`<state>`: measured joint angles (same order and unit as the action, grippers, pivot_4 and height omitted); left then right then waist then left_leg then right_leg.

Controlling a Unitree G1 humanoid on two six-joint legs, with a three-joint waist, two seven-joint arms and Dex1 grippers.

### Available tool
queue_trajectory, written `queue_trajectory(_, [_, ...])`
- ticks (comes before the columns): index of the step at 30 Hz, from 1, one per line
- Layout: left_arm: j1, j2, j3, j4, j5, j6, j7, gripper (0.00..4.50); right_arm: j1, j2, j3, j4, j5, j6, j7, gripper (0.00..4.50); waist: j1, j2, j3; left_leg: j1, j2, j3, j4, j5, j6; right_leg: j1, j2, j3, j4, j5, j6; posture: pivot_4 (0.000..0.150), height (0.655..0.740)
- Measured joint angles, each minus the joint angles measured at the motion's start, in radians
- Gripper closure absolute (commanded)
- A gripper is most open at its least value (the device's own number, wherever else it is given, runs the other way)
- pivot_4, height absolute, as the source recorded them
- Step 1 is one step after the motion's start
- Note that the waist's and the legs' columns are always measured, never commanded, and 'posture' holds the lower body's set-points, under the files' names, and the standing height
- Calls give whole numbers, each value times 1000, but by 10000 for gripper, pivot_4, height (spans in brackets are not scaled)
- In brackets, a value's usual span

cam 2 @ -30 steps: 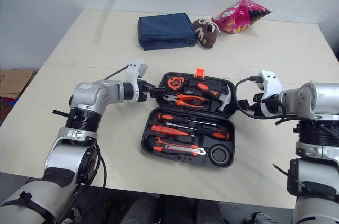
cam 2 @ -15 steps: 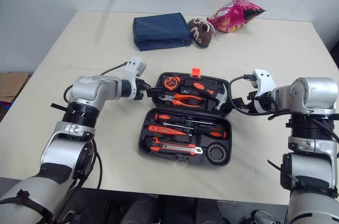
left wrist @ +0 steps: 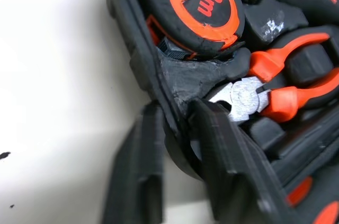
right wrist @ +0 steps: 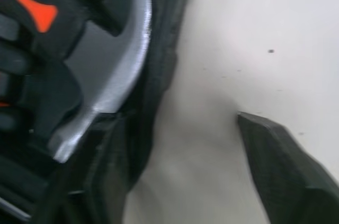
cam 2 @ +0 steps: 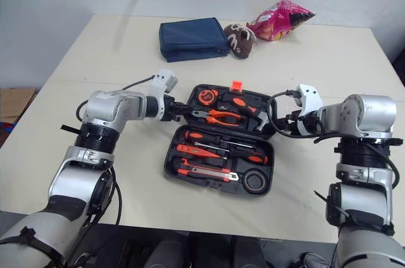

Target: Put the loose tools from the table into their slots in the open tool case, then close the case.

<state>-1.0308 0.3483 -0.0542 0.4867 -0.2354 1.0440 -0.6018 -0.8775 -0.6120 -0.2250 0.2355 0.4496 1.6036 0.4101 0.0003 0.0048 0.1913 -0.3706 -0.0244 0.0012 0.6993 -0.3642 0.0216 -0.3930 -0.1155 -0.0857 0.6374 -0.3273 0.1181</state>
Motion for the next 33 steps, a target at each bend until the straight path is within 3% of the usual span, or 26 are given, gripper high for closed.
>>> queue_trajectory(4, [28,-19,69,-8,-27,10,3,45000,43,50,-94,-70,24,4,5,44459,-2,0,0,0,0,1,0,0,0,-1,0,2,0,0,0,1500,7400])
queue_trajectory(11, [114,-66,174,-55,-64,-119,1,45000,190,63,-121,-222,24,-224,62,44459,1,0,0,-3,-1,3,-1,0,0,-5,0,3,1,0,0,1500,7400])
queue_trajectory(15, [218,-102,227,-101,-92,-402,-72,45000,366,29,-74,-353,-25,-611,179,44459,-1,0,0,-6,-1,7,-2,0,0,-11,0,5,1,0,1,1500,7400])
queue_trajectory(19, [297,-118,215,-119,-71,-720,-134,45000,480,40,-50,-372,-106,-1006,214,44459,-2,0,0,-6,0,10,-2,0,0,-14,0,7,3,0,1,1500,7400])
queue_trajectory(28, [422,-57,94,-54,140,-1350,-154,45000,647,-17,51,-164,-396,-1836,180,44459,-1,0,0,-6,-1,12,-3,0,1,-15,-1,8,5,0,1,1500,7400])
queue_trajectory(33, [449,-34,69,-28,188,-1504,-127,45000,669,-42,75,-40,-493,-2095,117,44459,-2,0,0,-5,0,13,-1,1,2,-14,-1,9,6,0,1,1500,7400])
